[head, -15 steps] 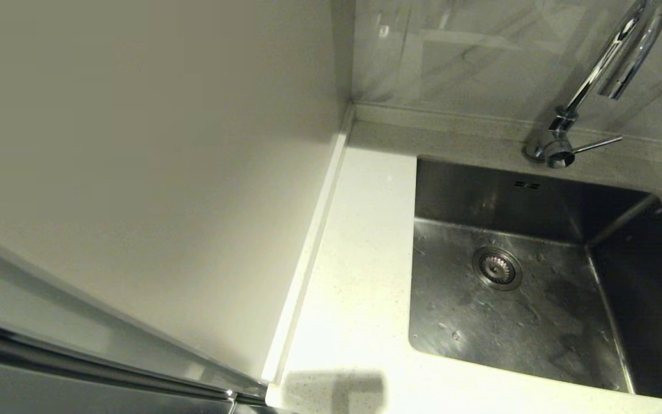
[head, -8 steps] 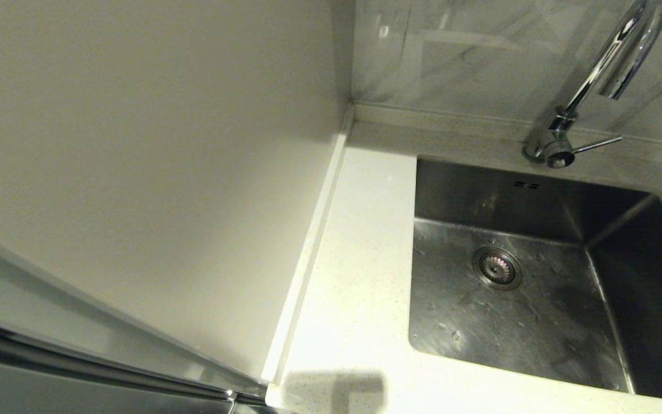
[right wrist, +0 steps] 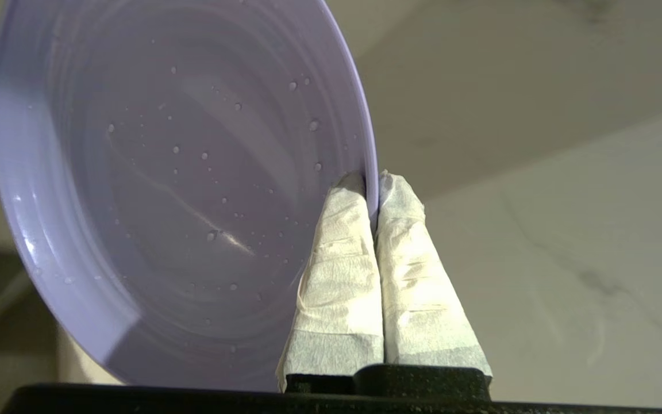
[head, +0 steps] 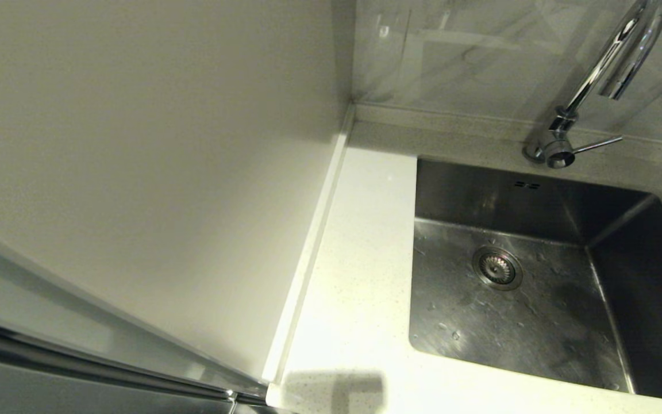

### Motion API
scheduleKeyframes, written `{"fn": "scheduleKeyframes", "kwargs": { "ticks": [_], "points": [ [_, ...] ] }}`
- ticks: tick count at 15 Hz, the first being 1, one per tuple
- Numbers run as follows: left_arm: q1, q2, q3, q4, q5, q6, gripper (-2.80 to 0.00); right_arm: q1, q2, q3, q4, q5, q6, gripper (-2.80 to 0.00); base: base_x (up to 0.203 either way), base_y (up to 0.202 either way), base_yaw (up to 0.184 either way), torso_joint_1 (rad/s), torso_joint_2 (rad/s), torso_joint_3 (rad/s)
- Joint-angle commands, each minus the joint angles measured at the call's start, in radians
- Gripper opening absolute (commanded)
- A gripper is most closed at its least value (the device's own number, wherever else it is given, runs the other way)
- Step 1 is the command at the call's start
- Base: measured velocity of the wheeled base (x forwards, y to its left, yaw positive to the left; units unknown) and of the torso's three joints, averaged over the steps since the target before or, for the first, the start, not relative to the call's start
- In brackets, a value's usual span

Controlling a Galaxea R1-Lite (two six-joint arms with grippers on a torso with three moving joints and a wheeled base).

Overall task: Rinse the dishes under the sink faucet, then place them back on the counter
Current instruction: Put a plate back to the table from the sink

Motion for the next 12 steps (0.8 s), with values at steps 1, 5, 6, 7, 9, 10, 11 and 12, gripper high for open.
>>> {"fn": "scheduleKeyframes", "kwargs": {
  "ticks": [1,5,6,7,9,10,11,12],
  "points": [
    [0.0,0.0,0.003,-0.001,-0.001,0.0,-2.8,-0.06,-0.008,-0.057,0.052,-0.021,0.034,-2.8,0.0,0.0,0.0,0.0,0.0,0.0],
    [0.0,-0.001,0.003,-0.001,-0.001,0.0,-2.8,-0.257,-0.044,-0.11,0.486,-0.024,0.283,-2.8,0.0,0.0,0.0,0.0,0.0,0.0],
    [0.0,0.0,0.003,-0.001,0.0,0.0,-2.8,-0.291,-0.056,-0.109,0.605,0.007,0.374,-2.8,0.0,0.0,0.0,0.0,0.0,0.0],
    [0.0,0.0,0.002,-0.001,-0.001,0.0,-2.8,-0.327,-0.067,-0.108,0.702,0.091,0.435,-2.8,0.0,0.0,0.0,0.0,0.0,0.0],
    [0.0,-0.001,0.002,-0.001,0.0,0.0,-2.8,-0.368,-0.076,-0.112,0.897,0.249,0.508,-2.8,0.0,0.0,0.0,0.0,0.0,0.0],
    [0.0,0.0,0.003,-0.001,0.001,0.0,-2.8,-0.374,-0.082,-0.123,0.995,0.289,0.561,-2.8,0.0,0.0,0.0,0.0,0.0,0.0],
    [0.0,0.0,0.003,-0.001,0.001,0.0,-2.8,-0.38,-0.095,-0.141,1.081,0.312,0.613,-2.8,0.0,0.0,0.0,0.0,0.0,0.0],
    [0.0,0.0,0.003,-0.001,0.0,0.0,-2.8,-0.401,-0.104,-0.174,1.171,0.338,0.664,-2.8,0.0,0.0,0.0,0.0,0.0,0.0]
  ]
}}
